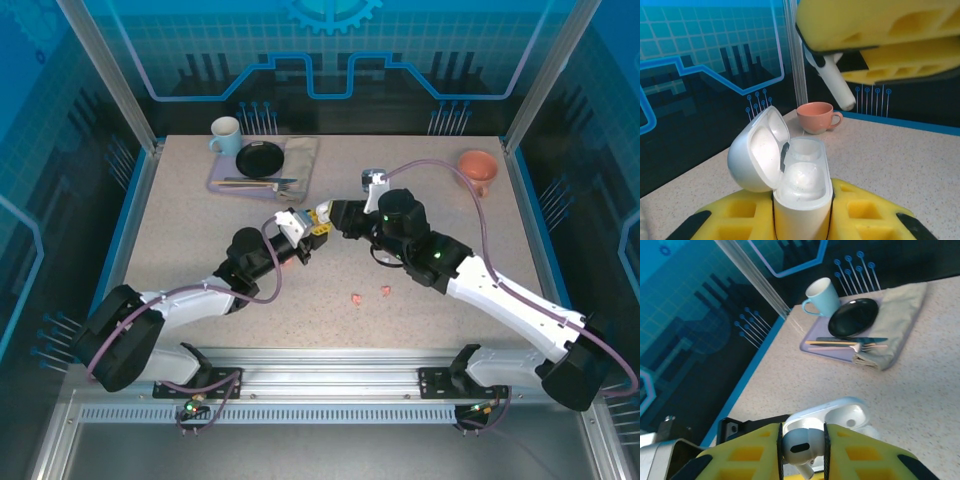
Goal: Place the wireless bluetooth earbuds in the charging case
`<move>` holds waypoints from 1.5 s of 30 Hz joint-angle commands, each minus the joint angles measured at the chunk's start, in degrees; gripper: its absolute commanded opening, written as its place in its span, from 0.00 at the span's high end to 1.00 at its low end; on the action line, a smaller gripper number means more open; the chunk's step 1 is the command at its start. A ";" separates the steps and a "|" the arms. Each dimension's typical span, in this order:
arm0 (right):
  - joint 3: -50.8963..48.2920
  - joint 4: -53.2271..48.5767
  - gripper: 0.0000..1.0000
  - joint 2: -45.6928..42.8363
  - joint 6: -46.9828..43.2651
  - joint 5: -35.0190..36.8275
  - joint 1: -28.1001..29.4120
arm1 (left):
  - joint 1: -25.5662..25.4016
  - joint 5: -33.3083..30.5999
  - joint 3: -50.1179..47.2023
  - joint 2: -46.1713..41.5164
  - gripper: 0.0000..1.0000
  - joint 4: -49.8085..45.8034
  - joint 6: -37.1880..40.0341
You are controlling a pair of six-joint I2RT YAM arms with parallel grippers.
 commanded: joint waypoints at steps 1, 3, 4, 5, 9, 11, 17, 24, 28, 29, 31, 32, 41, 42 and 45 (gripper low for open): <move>-1.67 8.26 0.75 -1.39 -1.45 1.49 1.48 | 0.22 -0.94 2.15 -0.28 1.00 1.89 -2.66; -2.55 9.86 0.75 -1.25 -1.03 2.38 1.90 | 0.09 -1.15 2.41 -0.37 1.00 1.90 -3.55; -3.03 10.64 0.75 -1.14 -0.86 2.53 2.04 | 0.09 -1.26 2.48 -0.52 1.00 2.04 -3.94; -3.22 11.06 0.75 -1.06 -0.47 2.88 2.14 | 0.08 -1.30 2.61 -0.60 1.00 2.06 -4.30; -4.22 12.98 0.75 -0.60 0.31 3.57 2.38 | 0.13 -1.76 2.94 -0.65 1.00 2.16 -5.52; -4.56 13.50 0.75 -0.45 0.46 3.67 2.44 | 0.05 -1.86 3.33 -0.65 1.00 2.15 -6.35; -4.90 14.41 0.76 0.43 0.88 3.96 2.43 | -0.33 -2.30 3.91 -0.53 1.00 2.74 -8.55; -4.33 14.82 0.77 2.76 0.83 3.87 2.43 | -0.65 -2.40 4.26 -0.80 1.00 2.94 -10.36; -4.16 15.04 0.77 3.58 0.92 3.87 2.27 | -0.67 -2.33 4.26 -0.94 1.00 2.94 -11.21; -4.15 15.05 0.77 3.68 0.93 3.87 2.24 | -0.66 -2.31 4.26 -1.05 1.00 2.94 -11.27; -4.30 15.03 0.78 3.94 1.18 3.88 2.10 | -0.69 -2.32 4.26 -1.12 1.00 2.86 -11.36; -4.44 15.04 0.78 4.05 1.16 3.87 2.13 | -0.72 -2.28 4.34 -1.07 1.00 2.77 -11.36; -6.21 15.04 0.79 3.20 2.25 3.26 2.05 | -0.76 -3.28 4.86 -1.08 1.00 1.80 -11.05; -6.22 14.79 0.79 2.97 2.11 3.19 2.03 | -0.79 -3.35 4.92 -0.99 1.00 1.92 -11.01; -6.26 14.14 0.79 2.26 1.72 3.00 2.05 | -0.74 -3.95 5.23 -0.90 1.00 1.70 -10.74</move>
